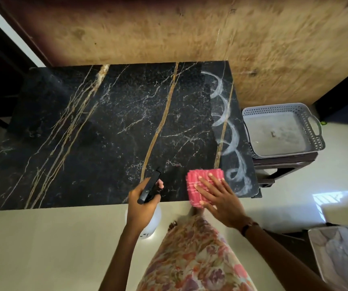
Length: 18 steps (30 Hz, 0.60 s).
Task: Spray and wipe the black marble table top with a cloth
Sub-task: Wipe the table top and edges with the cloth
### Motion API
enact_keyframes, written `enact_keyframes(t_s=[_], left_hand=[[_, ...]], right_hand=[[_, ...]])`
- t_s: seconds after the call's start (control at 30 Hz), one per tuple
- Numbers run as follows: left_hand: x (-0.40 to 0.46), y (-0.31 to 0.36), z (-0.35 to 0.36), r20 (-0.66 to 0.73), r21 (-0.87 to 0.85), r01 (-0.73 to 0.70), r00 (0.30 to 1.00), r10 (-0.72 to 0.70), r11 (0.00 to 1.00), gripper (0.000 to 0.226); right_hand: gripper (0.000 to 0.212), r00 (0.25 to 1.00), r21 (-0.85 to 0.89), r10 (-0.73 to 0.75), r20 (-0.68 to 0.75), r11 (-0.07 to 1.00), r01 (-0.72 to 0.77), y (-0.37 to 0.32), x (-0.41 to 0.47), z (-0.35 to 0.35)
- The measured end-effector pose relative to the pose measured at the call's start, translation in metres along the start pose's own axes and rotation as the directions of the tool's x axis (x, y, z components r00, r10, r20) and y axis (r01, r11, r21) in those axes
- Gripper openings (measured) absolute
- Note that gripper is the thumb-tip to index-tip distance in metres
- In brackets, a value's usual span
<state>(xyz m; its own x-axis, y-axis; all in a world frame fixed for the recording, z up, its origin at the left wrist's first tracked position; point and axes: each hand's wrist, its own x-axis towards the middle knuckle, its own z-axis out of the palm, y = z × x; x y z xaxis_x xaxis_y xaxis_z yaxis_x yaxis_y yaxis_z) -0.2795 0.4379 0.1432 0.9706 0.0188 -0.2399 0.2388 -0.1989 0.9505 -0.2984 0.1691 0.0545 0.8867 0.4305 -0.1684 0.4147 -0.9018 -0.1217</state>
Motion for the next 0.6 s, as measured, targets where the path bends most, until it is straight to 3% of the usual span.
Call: enact_keyframes(t_s=[0.13,0.27,0.4,0.5,0.6], left_hand=[[0.006,0.010,0.010,0.009,0.042,-0.032,0.999,0.032,0.999,0.038],[0.013,0.018,0.024,0.028,0.065,-0.058,0.998,0.056,0.996,0.039],[0.024,0.025,0.044,0.045,0.079,-0.054,0.998,0.050,0.995,0.041],[0.034,0.032,0.060,0.037,0.082,-0.037,0.999,0.034,0.996,0.042],[0.041,0.041,0.075,-0.007,0.086,-0.031,0.999,0.032,0.996,0.040]], right_hand=[[0.056,0.980,-0.004,0.191,0.054,0.981,-0.191,0.073,-0.020,-0.014],[0.062,0.945,0.078,0.326,0.041,0.941,-0.328,0.071,0.030,-0.028],[0.056,0.984,0.053,0.171,0.046,0.983,-0.174,0.051,0.038,-0.018],[0.051,0.998,0.023,0.024,0.066,0.999,-0.026,0.062,-0.012,-0.003],[0.052,0.996,-0.006,-0.012,0.086,1.000,0.013,0.098,-0.057,0.000]])
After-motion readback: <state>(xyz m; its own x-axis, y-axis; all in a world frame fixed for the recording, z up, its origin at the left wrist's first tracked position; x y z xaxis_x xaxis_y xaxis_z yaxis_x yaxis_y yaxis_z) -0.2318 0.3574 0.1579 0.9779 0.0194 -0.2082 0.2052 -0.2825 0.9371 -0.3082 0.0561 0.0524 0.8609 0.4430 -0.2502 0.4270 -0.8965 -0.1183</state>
